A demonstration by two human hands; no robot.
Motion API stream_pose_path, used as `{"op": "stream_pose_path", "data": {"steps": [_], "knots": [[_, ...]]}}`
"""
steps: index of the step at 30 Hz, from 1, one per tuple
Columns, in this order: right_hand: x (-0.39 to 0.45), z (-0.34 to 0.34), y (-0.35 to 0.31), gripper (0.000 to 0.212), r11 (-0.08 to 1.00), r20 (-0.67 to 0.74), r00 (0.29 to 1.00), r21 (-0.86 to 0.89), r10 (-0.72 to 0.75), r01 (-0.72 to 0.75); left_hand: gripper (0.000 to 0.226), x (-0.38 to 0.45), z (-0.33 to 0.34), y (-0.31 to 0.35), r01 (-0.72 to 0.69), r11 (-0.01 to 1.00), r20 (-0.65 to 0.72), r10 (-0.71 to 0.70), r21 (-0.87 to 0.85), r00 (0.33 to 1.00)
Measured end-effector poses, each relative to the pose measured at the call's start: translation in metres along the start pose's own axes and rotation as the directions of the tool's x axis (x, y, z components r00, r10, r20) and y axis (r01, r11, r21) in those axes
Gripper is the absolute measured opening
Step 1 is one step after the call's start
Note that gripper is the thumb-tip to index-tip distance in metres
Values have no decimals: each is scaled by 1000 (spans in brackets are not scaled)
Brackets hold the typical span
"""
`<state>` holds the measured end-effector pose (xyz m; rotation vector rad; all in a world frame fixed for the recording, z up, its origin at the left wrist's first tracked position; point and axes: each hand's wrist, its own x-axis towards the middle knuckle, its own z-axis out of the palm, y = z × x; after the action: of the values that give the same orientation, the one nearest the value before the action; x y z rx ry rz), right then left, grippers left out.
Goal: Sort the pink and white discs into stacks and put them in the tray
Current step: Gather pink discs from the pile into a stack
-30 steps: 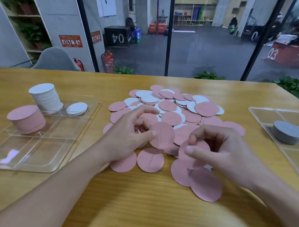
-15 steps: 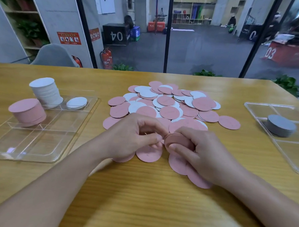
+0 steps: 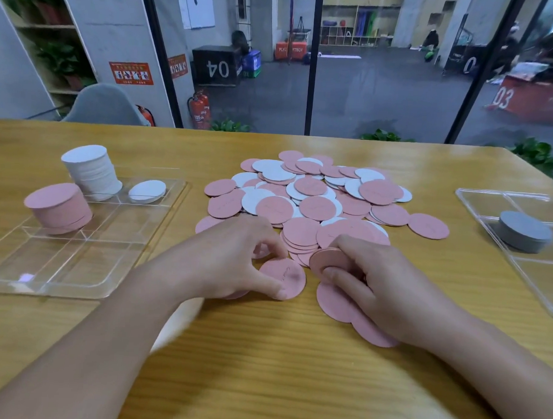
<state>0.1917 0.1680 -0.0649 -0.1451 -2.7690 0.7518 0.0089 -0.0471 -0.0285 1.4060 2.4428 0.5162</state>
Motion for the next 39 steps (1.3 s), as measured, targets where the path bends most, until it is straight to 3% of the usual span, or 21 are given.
{"op": "stream_pose_path", "data": {"steps": [4, 7, 11, 16, 20, 23, 27, 32, 35, 39], "knots": [[0, 1, 3, 25, 1000, -7, 1000, 14, 6, -6, 46, 4, 2, -2, 4, 989, -44, -11, -149, 999], [0, 0, 5, 18, 996, -45, 999, 81, 27, -23, 26, 9, 3, -6, -37, 944, -120, -3, -328, 993], [0, 0, 1, 14, 990, -73, 996, 137, 47, -36, 12, 10, 4, -7, -140, 915, -207, 63, -379, 976], [0, 4, -2, 15, 987, -83, 995, 153, 53, -40, 9, 12, 11, -4, -268, 830, -185, 201, -489, 962], [-1, 4, -6, 8, 999, 11, 1000, 35, -18, 18, 17, 10, 18, 3, -298, 783, -166, 248, -546, 954], [0, 6, -5, 23, 999, 19, 999, 12, -39, 39, 16, 2, 14, -2, -247, 874, -223, 164, -419, 961], [0, 6, -3, 24, 999, 4, 1000, 27, -28, 28, 11, -27, 10, -24, -104, 977, -365, 29, -186, 930], [1, 7, -4, 24, 999, 4, 1000, 32, -14, 14, 36, -57, 23, -46, 116, 992, -375, -126, -49, 918], [0, 8, -3, 25, 1000, 3, 1000, 28, -11, 11, 50, -65, 29, -42, 155, 988, -359, -140, 13, 923], [0, 6, -4, 22, 999, 3, 1000, 33, -2, 2, 48, -65, 30, -33, 168, 983, -331, -184, -76, 926]]}}
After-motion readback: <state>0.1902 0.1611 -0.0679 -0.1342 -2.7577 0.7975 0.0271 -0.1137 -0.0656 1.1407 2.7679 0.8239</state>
